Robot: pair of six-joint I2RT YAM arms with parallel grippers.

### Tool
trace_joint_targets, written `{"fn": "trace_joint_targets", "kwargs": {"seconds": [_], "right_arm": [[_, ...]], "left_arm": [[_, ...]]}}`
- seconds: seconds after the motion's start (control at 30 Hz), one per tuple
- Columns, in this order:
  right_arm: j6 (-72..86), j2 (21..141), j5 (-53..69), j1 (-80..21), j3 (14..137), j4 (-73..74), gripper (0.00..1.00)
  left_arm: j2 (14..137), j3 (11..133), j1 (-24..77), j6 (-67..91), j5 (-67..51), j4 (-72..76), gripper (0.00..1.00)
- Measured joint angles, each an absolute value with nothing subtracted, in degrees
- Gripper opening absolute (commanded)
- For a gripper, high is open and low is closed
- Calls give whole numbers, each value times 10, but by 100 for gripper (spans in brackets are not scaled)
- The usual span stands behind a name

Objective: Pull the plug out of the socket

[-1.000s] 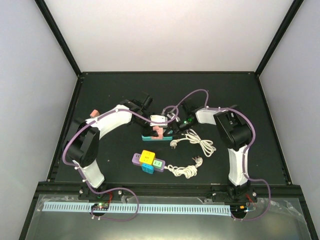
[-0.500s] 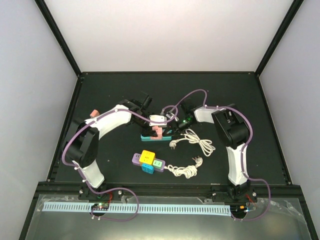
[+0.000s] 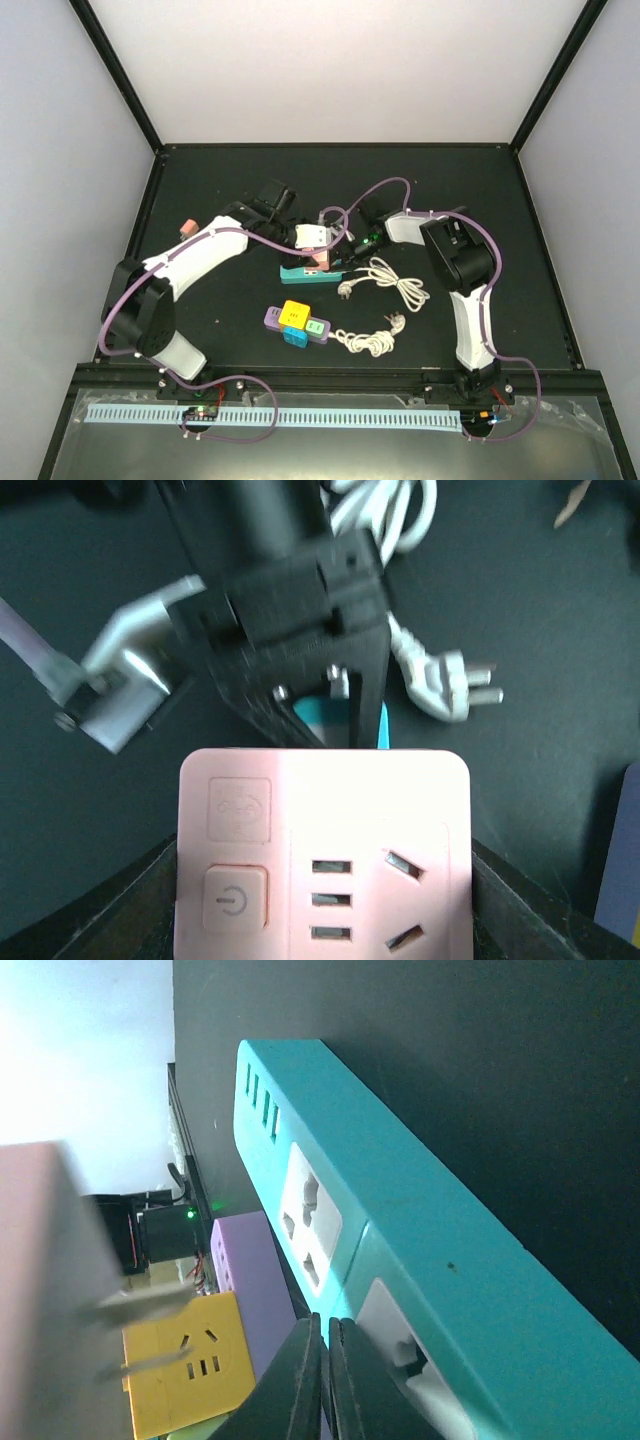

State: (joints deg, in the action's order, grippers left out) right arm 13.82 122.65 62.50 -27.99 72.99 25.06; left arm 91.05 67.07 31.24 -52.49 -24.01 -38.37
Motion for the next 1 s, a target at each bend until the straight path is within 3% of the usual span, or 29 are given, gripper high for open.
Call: {"fn": "trace_joint_targets", "kwargs": {"seconds": [0.23, 0.6, 1.0], "right_arm": [[135, 1228, 623, -281, 735, 254, 9], [116, 1210, 599, -285, 735, 263, 20], [94, 1167, 522, -284, 735, 264, 42]], "left_arm": [[882, 685, 315, -519, -266, -379, 34], [885, 786, 273, -491, -246, -479, 35], [885, 842, 189, -489, -118, -638, 35]]}}
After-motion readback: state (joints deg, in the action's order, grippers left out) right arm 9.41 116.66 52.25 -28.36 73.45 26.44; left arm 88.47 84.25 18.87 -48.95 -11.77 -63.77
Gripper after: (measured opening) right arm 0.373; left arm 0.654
